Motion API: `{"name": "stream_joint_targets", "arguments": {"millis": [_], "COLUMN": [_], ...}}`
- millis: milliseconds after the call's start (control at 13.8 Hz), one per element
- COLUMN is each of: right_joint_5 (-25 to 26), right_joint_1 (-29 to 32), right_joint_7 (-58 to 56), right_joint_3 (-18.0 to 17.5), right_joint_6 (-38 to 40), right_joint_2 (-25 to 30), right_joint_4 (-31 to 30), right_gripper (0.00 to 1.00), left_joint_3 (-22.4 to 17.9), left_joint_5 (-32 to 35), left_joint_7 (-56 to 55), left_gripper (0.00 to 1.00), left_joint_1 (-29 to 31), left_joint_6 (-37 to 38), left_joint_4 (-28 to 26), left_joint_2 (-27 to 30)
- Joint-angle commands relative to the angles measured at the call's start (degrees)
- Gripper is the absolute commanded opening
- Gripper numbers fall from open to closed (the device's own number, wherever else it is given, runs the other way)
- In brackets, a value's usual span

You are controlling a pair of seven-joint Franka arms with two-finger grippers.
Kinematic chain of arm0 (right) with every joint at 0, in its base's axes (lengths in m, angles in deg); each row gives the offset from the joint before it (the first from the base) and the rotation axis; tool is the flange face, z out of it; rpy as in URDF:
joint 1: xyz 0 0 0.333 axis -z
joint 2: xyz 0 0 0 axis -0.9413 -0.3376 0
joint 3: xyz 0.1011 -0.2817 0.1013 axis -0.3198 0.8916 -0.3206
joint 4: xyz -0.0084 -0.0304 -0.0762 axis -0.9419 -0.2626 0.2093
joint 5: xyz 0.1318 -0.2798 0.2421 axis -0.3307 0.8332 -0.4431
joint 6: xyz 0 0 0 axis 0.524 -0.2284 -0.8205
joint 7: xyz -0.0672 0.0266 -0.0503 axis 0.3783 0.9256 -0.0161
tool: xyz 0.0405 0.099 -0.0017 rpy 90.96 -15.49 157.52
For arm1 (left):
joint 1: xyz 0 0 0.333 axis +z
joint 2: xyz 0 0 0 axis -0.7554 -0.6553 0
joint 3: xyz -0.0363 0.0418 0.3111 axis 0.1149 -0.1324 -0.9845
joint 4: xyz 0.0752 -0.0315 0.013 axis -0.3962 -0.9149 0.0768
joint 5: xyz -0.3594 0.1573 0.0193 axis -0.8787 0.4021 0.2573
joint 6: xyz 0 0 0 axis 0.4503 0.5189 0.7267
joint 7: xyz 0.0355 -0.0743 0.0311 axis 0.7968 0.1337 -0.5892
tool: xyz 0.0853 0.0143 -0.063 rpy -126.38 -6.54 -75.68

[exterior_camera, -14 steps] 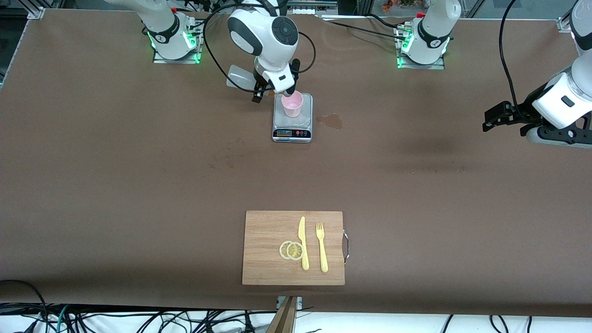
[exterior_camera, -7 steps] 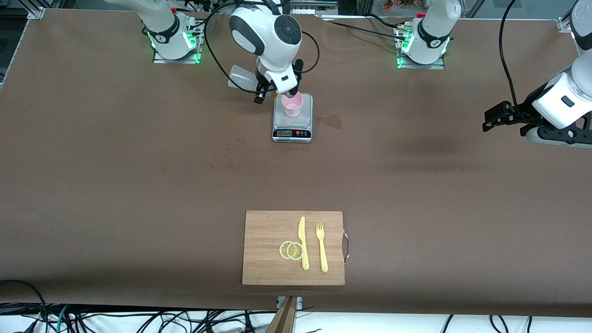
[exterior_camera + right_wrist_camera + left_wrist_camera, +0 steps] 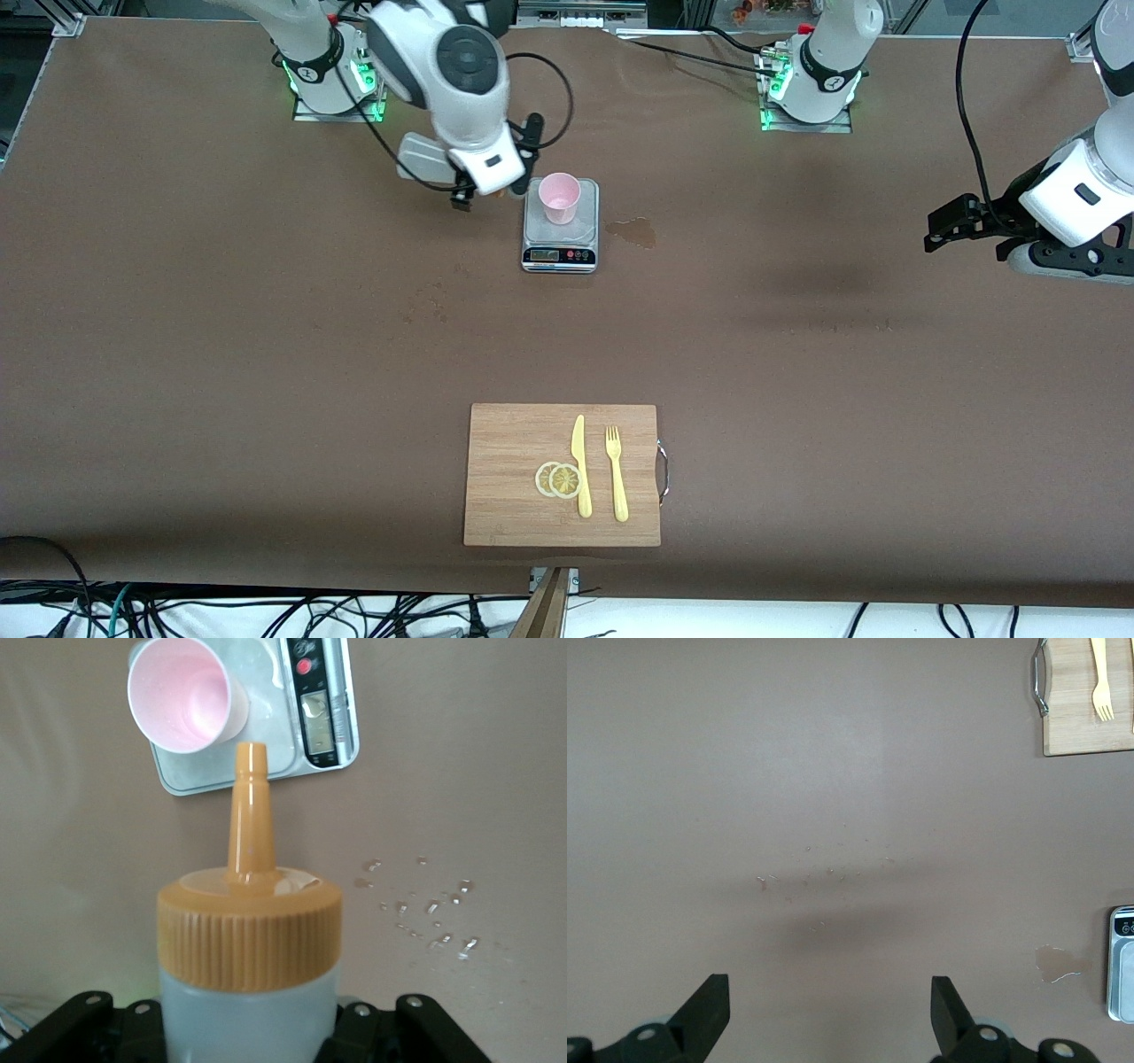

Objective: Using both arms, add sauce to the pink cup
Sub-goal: 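Carry the sauce bottle back and set it on the table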

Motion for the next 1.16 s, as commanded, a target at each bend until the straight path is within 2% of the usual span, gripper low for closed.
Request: {"name": "stream_joint_targets", "arguments": {"millis": [0, 145, 291, 364, 509, 655, 800, 945, 1091], "right_joint_5": [-6.4, -12.0, -19.3, -22.7, -29.9, -39.7, -46.3, -52.5, -57.1], "right_joint_1": [8.7, 17.2, 23.1, 24.4, 25.1, 26.2, 26.3, 26.7, 28.6], "right_joint_7": [-12.2, -21.4, -32.6, -37.5, -47.4, -59.1, -71.5, -81.9, -90.2], "right_joint_3": [-0.1, -0.1, 0.4, 1.9, 6.5, 11.0, 15.6, 18.4, 18.6], "right_joint_6": [1.4, 1.7, 1.7, 1.8, 2.7, 5.7, 9.2, 12.5, 15.7], "right_joint_2": [2.5, 1.2, -2.2, -4.4, -8.1, -12.2, -16.5, -21.7, -26.5], "right_joint_4": [1.5, 3.8, 7.1, 8.7, 9.7, 11.0, 11.0, 10.8, 10.7], "right_gripper": [0.0, 0.0, 0.0, 0.0, 0.0, 0.0, 0.0, 0.0, 0.0], "left_joint_3": [0.2, 0.2, 0.2, 0.2, 0.2, 0.2, 0.2, 0.2, 0.2], "left_joint_5": [-1.2, -1.2, -1.3, -1.3, -1.3, -1.3, -1.3, -1.3, -1.3], "left_joint_7": [0.6, 0.6, 0.6, 0.6, 0.6, 0.6, 0.6, 0.6, 0.6], "left_gripper": [1.0, 1.0, 1.0, 1.0, 1.0, 1.0, 1.0, 1.0, 1.0], "left_joint_1": [0.4, 0.4, 0.4, 0.4, 0.4, 0.4, 0.4, 0.3, 0.3], "left_joint_6": [1.1, 1.1, 1.1, 1.1, 1.1, 1.1, 1.1, 1.1, 1.0], "left_joint_4": [1.4, 1.4, 1.4, 1.4, 1.4, 1.4, 1.4, 1.4, 1.4], "left_joint_2": [-0.7, -0.8, -0.8, -0.8, -0.8, -0.8, -0.8, -0.8, -0.8]}}
